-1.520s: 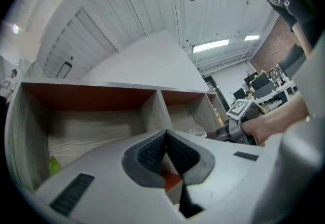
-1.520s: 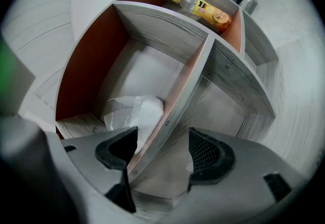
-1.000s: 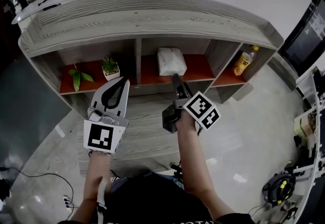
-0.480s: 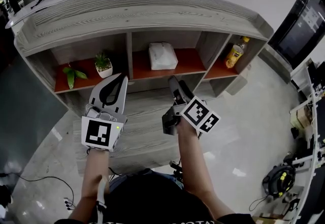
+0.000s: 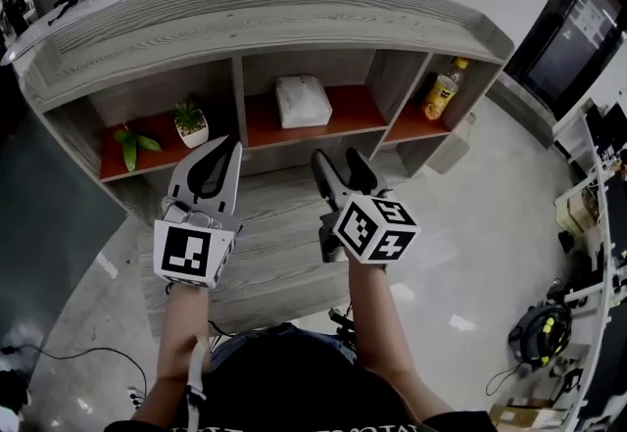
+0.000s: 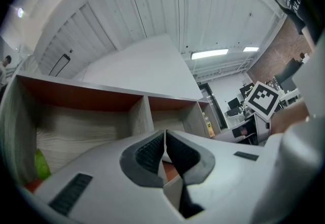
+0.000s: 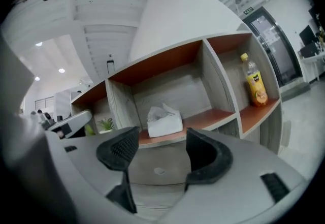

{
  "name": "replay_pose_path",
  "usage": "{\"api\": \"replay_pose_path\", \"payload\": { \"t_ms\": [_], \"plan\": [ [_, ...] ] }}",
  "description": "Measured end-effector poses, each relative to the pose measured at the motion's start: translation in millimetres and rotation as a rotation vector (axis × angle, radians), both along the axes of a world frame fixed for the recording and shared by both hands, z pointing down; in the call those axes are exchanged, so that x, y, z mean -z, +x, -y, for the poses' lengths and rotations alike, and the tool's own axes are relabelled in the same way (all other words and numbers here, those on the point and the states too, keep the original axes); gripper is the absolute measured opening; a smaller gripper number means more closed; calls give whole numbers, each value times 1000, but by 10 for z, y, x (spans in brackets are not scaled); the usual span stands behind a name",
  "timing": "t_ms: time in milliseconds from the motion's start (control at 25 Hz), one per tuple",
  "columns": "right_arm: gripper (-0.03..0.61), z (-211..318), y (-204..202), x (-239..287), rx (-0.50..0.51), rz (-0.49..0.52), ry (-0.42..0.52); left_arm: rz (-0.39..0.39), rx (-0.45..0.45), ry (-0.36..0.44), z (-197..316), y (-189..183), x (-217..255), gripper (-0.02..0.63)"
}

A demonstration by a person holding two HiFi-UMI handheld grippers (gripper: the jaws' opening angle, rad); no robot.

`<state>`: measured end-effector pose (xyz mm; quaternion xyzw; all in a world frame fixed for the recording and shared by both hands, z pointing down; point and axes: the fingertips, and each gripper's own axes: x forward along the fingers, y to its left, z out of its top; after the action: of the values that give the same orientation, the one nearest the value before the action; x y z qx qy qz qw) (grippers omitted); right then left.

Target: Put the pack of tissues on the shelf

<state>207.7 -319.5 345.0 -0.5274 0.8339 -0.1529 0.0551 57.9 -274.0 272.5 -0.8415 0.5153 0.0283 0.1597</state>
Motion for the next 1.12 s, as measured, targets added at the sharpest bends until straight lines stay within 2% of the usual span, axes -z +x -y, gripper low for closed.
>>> {"api": "replay_pose_path", "payload": {
  "t_ms": [200, 400, 680, 840, 960, 1120],
  "plan": [
    [288, -142, 33, 239, 11, -90, 111, 16, -14, 15, 22, 45, -26, 12],
    [275, -268, 106, 414, -28, -259, 216, 5, -20, 31, 27, 92, 9, 12],
    [156, -394, 235, 570, -77, -305, 286, 9, -31, 45, 43, 146, 23, 12],
    [58, -462, 310, 684, -112, -309, 342, 8, -32, 42, 34, 159, 45, 12],
    [31, -519, 345, 763, -117, -307, 378, 10, -26, 45, 13, 159, 77, 12],
    [15, -598, 314, 828, -111, -380, 421, 0, -33, 53, -27, 146, 112, 11]
  ]
}}
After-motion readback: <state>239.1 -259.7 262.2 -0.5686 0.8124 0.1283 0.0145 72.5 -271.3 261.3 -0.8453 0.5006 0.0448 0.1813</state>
